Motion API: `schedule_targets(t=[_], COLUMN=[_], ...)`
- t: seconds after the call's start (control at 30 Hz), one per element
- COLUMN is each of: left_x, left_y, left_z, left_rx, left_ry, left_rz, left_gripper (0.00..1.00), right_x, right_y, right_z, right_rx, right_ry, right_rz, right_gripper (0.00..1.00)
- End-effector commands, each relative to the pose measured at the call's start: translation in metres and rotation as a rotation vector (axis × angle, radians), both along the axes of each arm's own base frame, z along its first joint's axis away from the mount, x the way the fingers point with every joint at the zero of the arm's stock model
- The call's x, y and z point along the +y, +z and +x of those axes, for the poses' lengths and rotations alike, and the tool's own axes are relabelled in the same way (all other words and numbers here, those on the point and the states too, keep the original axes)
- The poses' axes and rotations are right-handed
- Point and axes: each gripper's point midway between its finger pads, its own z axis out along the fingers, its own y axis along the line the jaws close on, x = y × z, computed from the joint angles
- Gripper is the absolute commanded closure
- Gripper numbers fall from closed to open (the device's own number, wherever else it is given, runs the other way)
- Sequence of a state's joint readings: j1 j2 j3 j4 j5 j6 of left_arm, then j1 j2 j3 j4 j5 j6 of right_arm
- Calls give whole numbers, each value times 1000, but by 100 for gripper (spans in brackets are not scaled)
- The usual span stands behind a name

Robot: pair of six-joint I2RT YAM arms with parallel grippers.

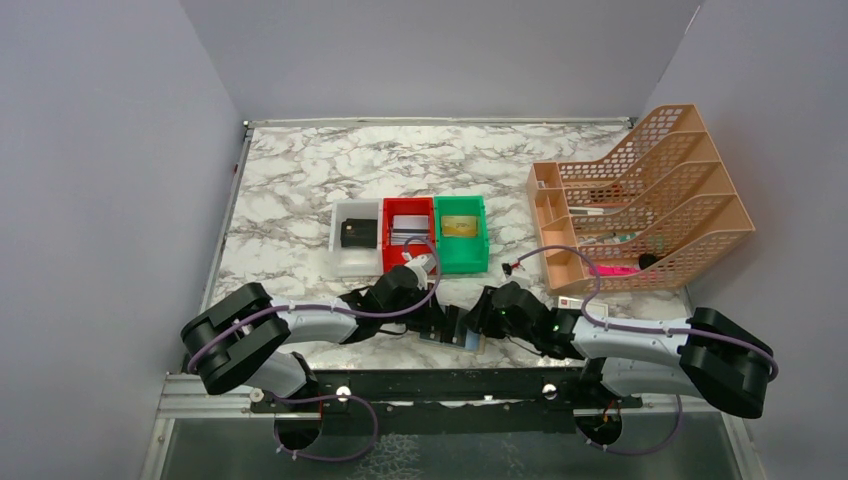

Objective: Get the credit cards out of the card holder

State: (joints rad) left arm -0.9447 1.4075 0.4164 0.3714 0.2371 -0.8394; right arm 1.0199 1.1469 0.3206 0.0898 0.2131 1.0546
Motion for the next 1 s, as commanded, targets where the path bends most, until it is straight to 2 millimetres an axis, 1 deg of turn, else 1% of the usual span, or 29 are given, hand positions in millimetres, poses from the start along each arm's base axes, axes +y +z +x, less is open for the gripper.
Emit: schedule_targets(t=[0.0, 0.13, 0.23, 0.4, 0.57, 0.83, 0.97], left_x=[4, 1, -2, -8, -9, -1, 9], left_y=[-4, 0, 5, 6, 4, 4, -1], left_z=[-2, -5, -6, -9, -11, -7, -4], left_rx=[-13, -9, -6, 5, 18, -11, -24], left_ry=[-18, -33, -49, -76, -75, -38, -5], left_rz=[31, 13, -6, -29, -39, -33, 15], left_gripper=[93, 83, 78, 75, 76, 87, 92], right_x=[-15, -16, -15, -10, -9, -15, -22], right_y=[-28, -31, -35, -39, -41, -41, -40], right_z=[-18, -17, -18, -21, -21, -20, -16], right_rx=[58, 67, 79, 100, 110, 102, 87], right_ry=[47, 32, 33, 44, 43, 22, 2], right_rz=[-67, -81, -85, -65, -64, -78, -118], right_gripper=[60, 60, 60, 60, 60, 60, 60])
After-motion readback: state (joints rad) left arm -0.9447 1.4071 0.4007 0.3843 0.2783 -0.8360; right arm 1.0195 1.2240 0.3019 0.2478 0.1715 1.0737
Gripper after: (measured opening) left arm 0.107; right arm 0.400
